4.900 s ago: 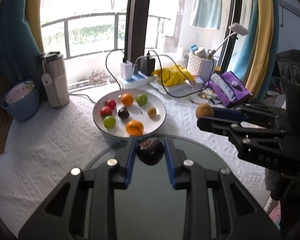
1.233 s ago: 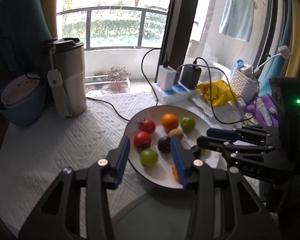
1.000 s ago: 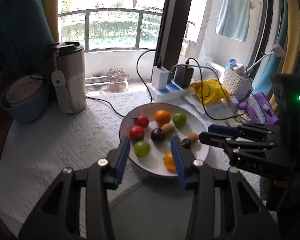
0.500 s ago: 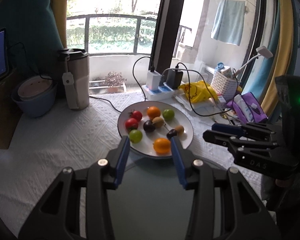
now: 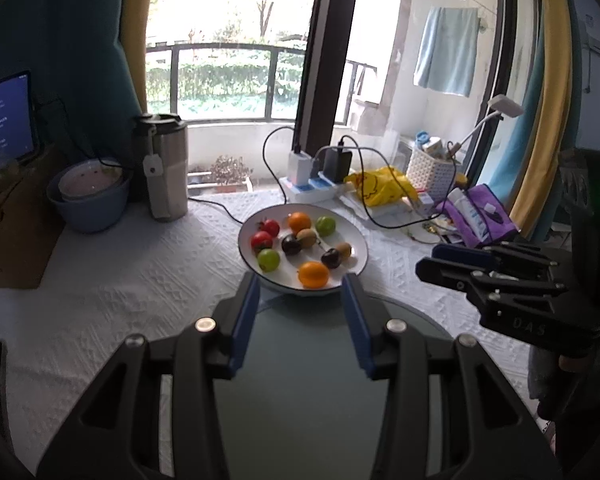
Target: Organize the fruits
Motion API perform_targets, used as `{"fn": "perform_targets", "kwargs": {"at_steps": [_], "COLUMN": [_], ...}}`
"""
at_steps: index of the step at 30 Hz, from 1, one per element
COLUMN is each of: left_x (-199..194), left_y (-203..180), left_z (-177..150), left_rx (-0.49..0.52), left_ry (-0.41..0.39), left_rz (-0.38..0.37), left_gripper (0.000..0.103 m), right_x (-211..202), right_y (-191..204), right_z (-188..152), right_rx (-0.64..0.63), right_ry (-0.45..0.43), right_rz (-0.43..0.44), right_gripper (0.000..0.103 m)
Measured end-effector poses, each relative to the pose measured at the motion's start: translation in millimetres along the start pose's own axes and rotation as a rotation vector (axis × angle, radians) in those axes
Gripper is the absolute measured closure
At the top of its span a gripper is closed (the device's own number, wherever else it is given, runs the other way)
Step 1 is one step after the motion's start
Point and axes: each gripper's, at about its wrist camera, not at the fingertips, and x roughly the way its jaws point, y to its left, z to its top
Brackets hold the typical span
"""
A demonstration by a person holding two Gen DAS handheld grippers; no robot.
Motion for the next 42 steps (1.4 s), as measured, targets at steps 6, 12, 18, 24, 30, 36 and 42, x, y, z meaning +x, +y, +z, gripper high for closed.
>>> {"fn": "perform_targets", "kwargs": {"at_steps": [6,12,18,24,30,36,42], "left_x": [-26.7,-50.4,-75.1,-101.6,-125.2,-152.8,-175.1], "left_y": [-8.4,-16.4,-24.0,-32.3,-42.8,-49.6,-48.3], "left_z": [-2.5,-3.4,-4.0,-4.8,-6.1,-7.3,-3.7], "left_rx": [0.007,0.021,0.028,0.036,0.043,0.040,0.012], "left_ry": [-0.041,-0.080,-0.115,-0.149,-0.176,-0.235,-0.302], "left_rz": [0.005,0.009,0.012,0.012,0.005,0.026,0.043], "left_gripper": [0.059,0.059,0.058,0.058,0.051,0.025,0.012], "right_x": [-25.4,-52.2,-79.5,-108.9,-137.7,-168.3,-195.5], "right_y": [10.4,17.0,26.9,38.5,45.1,49.6,51.4], "right_z": [-3.6,-7.8,-12.7,-16.9,-20.9,-24.1,-23.7], "right_rx": [-0.014,-0.020,-0.032,-0.050,-0.059,-0.059,-0.050], "right_ry": [-0.039,-0.080,-0.120,-0.168,-0.211,-0.268,-0.323], "right_rz": [-0.004,-0.007,-0.015,-0.023,-0.034,-0.059,-0.103], "right_gripper": [0.073,0.073,0.073,0.073,0.073,0.073,0.036]}}
